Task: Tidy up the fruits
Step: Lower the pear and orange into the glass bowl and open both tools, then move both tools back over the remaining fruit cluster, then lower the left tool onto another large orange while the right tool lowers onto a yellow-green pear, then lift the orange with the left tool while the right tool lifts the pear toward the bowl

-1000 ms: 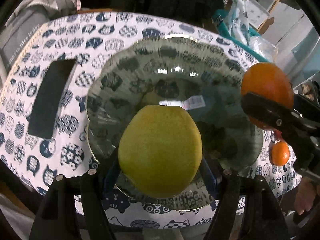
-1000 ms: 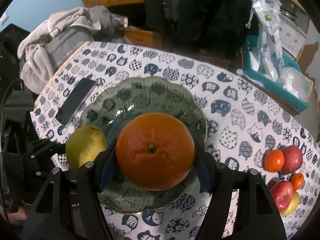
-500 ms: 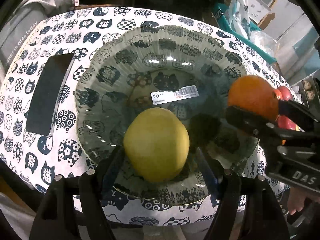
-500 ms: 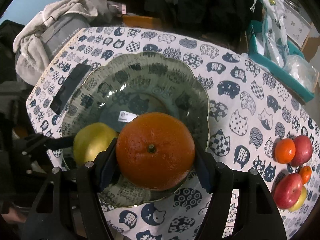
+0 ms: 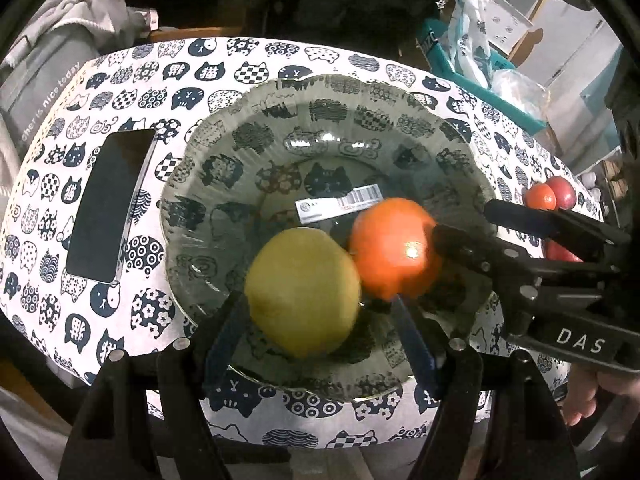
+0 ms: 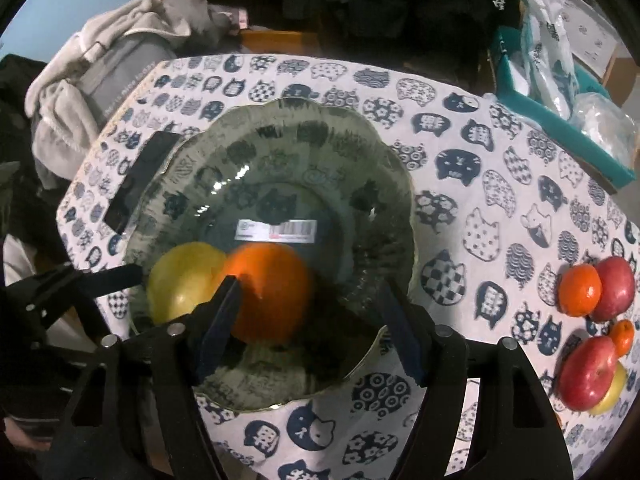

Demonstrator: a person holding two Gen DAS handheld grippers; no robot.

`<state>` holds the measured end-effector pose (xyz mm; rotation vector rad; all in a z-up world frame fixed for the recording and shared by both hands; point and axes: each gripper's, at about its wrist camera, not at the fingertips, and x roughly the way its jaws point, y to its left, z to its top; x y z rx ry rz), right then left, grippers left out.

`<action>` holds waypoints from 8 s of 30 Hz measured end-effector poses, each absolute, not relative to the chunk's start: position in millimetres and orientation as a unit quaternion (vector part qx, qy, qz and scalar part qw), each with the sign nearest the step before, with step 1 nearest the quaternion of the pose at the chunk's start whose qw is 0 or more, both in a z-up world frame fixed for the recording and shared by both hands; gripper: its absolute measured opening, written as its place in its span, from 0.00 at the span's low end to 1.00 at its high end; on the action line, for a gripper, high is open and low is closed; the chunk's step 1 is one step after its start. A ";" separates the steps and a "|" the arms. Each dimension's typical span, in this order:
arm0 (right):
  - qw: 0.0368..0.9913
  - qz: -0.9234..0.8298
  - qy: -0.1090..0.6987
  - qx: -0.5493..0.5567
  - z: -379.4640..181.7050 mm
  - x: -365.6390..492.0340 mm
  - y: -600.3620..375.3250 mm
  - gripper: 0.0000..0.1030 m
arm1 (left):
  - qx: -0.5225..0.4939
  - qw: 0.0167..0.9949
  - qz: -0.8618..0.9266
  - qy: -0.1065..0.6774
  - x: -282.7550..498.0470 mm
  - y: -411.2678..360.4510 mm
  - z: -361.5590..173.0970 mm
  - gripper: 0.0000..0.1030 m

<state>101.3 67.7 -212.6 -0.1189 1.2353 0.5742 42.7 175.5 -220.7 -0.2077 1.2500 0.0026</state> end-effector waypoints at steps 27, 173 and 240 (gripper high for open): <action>0.838 0.225 0.494 -0.054 -137.4 88.6 6.8 0.72 | -0.077 0.847 -0.057 0.523 41.9 116.1 -160.0 0.73; 0.814 0.007 0.580 0.030 -239.3 62.6 -286.0 0.64 | 0.031 0.762 -0.230 0.604 73.6 -131.7 -246.7 0.63; 0.916 0.156 0.369 -0.011 -46.9 55.7 -114.4 0.64 | -0.065 0.887 -0.153 0.431 48.7 43.1 -69.6 0.63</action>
